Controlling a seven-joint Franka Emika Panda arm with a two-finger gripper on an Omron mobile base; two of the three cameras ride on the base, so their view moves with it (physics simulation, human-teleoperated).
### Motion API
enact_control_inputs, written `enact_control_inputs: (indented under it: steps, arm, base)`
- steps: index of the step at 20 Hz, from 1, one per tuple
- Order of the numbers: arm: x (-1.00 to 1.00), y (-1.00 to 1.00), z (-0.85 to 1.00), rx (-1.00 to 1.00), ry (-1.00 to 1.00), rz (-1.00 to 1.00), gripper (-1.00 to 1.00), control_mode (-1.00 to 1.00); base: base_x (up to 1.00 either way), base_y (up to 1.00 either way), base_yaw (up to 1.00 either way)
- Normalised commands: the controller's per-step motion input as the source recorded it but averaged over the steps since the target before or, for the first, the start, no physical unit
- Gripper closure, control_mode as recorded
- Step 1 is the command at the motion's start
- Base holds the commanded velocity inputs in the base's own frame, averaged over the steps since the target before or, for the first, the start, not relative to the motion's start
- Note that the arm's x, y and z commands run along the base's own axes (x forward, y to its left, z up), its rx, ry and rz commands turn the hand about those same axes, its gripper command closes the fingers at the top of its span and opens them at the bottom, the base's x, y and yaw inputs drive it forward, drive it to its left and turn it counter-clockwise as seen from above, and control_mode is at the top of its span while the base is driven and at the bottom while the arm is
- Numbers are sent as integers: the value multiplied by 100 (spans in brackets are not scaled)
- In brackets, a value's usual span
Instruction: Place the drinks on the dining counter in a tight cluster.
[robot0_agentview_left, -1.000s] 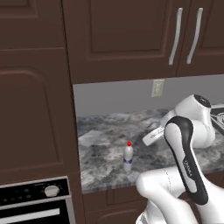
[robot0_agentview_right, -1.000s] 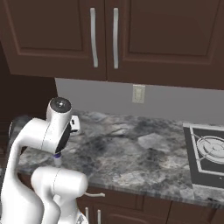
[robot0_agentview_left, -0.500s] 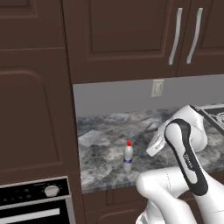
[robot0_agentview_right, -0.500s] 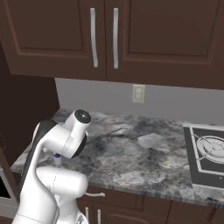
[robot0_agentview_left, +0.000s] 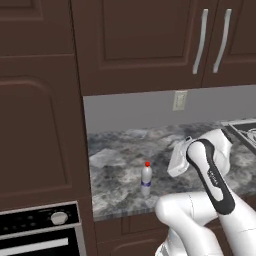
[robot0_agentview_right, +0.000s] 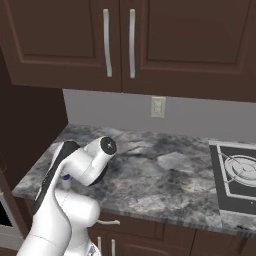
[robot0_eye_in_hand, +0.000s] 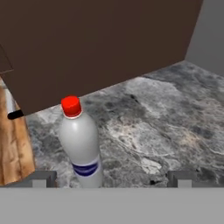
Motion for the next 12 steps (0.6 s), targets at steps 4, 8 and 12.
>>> enact_control_inputs:
  steps: [4, 8, 12]
  arm:
    - [0, -6, 0, 2, -2, 2, -100, -100]
    - [0, 0, -20, 11, 0, 4, -100, -100]
    - [0, 0, -44, 10, 0, 8, -100, -100]
  base:
    - [0, 0, 0]
    - [0, 0, 0]
    - [0, 0, 0]
